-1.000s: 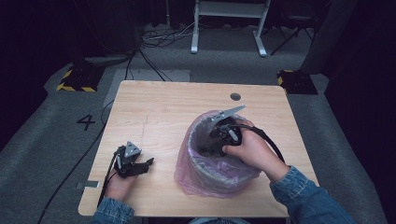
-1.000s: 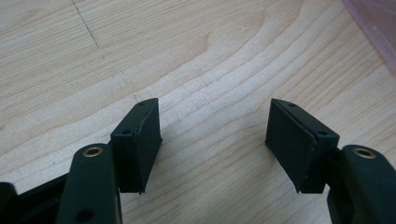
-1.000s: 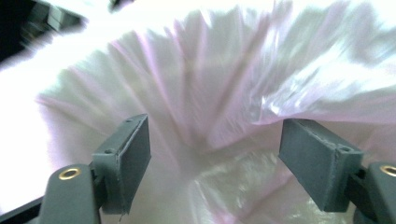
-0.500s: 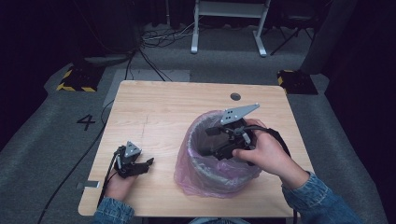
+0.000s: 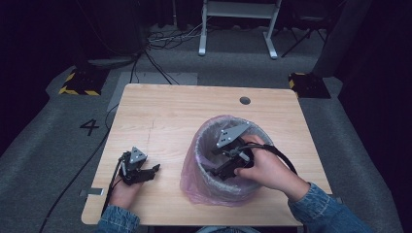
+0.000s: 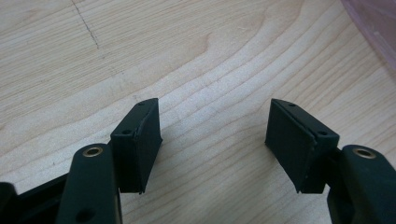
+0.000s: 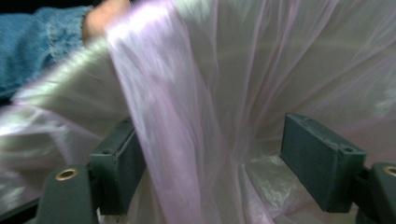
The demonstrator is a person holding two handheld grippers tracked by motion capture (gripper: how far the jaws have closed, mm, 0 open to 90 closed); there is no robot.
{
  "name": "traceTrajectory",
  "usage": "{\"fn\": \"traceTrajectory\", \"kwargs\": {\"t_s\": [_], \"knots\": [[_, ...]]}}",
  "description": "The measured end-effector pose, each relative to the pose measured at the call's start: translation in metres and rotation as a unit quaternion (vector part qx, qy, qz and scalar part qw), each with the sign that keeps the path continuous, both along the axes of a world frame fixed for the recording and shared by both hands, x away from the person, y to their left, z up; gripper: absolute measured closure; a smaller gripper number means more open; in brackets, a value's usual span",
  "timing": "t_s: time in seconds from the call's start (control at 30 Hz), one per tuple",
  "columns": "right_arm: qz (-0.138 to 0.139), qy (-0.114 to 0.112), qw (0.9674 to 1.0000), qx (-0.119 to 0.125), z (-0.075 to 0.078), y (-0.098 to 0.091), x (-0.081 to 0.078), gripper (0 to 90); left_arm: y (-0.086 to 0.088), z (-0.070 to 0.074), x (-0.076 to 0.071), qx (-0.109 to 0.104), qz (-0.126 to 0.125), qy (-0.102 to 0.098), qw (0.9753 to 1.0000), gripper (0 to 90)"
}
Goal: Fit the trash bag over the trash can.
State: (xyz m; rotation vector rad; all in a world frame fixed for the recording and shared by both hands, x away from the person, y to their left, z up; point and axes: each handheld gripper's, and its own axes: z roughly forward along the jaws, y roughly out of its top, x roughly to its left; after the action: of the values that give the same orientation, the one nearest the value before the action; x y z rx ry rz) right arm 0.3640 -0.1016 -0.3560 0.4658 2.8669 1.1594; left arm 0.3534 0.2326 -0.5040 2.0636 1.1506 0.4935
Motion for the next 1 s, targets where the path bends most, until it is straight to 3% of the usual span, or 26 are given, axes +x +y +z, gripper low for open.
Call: {"fn": "traceTrajectory", "kwargs": {"t_s": [0.27,0.4,0.6,0.73,0.83,1.0], "knots": [[-0.019,0.012,0.9991,-0.037,-0.022,0.008,0.007,22.1,0.000,0.000,0.000,0.000,0.000,0.000,1.0000,35.5],[-0.024,0.013,0.9971,-0.072,-0.034,0.012,0.012,21.1,0.000,0.000,0.000,0.000,0.000,0.000,1.0000,35.5],[-0.037,0.034,0.9942,-0.095,-0.046,0.016,0.016,21.8,0.000,0.000,0.000,0.001,-0.001,0.001,1.0000,35.5],[-0.048,0.042,0.9953,-0.072,-0.038,0.013,0.015,23.7,0.000,0.000,0.000,0.002,-0.001,0.000,1.0000,35.5],[-0.061,0.037,0.9970,-0.031,-0.022,0.007,0.014,23.5,0.000,0.000,0.000,0.002,-0.001,0.000,1.0000,35.5],[-0.074,0.011,0.9970,0.020,0.004,-0.004,0.015,23.5,0.000,0.000,0.000,0.002,-0.001,0.000,1.0000,35.5]]}}
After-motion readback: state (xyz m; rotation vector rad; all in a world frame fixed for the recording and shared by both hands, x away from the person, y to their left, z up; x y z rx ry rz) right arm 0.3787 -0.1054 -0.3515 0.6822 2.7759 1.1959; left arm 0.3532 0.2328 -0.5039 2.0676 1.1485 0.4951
